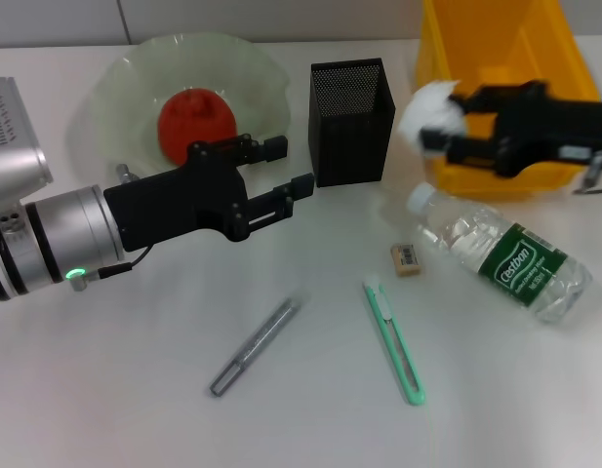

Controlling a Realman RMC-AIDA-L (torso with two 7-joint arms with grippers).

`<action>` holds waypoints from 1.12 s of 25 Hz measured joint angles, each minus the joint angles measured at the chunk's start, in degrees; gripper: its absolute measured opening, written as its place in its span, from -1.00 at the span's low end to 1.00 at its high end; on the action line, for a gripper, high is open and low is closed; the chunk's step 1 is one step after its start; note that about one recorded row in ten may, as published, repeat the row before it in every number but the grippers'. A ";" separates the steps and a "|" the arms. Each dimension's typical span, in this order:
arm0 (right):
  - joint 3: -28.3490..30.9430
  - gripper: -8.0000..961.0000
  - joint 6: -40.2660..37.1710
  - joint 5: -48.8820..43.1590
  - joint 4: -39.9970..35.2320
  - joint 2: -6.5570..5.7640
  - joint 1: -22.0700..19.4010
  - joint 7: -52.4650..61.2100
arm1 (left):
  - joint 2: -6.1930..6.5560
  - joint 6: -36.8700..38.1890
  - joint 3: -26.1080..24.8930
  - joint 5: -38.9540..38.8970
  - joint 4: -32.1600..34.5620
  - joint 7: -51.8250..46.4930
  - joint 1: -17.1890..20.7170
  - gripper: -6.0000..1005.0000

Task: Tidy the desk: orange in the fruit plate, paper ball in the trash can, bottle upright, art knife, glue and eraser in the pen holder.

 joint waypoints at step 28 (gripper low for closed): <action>16.46 0.13 9.46 -0.04 15.52 -0.64 4.07 -18.38 | -0.09 -0.39 1.51 -5.67 -2.12 0.63 -2.38 0.12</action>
